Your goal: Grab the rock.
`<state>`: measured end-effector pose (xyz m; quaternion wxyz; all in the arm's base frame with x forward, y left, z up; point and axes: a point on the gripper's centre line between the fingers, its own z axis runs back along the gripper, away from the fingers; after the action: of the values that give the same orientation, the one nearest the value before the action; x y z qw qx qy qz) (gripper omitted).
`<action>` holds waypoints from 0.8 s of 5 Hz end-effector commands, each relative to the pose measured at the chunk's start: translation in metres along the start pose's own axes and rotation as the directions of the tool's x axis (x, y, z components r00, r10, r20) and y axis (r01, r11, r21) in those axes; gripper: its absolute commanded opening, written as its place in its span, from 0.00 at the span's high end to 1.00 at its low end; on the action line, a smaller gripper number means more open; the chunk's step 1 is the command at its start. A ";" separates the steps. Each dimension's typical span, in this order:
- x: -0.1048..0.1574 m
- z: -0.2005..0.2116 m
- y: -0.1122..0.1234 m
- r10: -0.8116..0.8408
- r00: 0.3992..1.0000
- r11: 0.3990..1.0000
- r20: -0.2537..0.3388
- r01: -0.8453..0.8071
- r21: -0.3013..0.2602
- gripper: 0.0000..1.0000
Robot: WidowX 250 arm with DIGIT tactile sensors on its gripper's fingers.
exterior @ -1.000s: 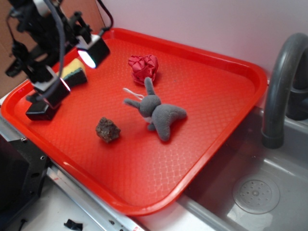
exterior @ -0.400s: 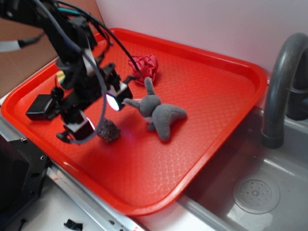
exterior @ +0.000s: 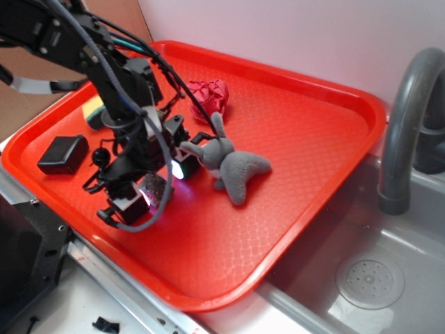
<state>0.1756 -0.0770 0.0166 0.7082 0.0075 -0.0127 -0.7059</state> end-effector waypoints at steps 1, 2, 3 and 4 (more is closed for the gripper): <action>0.003 -0.005 -0.008 -0.001 0.999 1.000 -0.038 0.001 0.001 1.00; 0.003 -0.001 -0.009 0.032 0.996 0.999 -0.085 -0.031 0.010 1.00; 0.000 0.029 -0.004 0.283 0.950 0.958 -0.132 -0.274 0.087 1.00; -0.005 0.068 -0.001 0.516 0.844 0.854 -0.143 -0.496 0.156 1.00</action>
<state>0.1727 -0.0623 0.0789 0.8691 0.1040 0.0304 -0.4826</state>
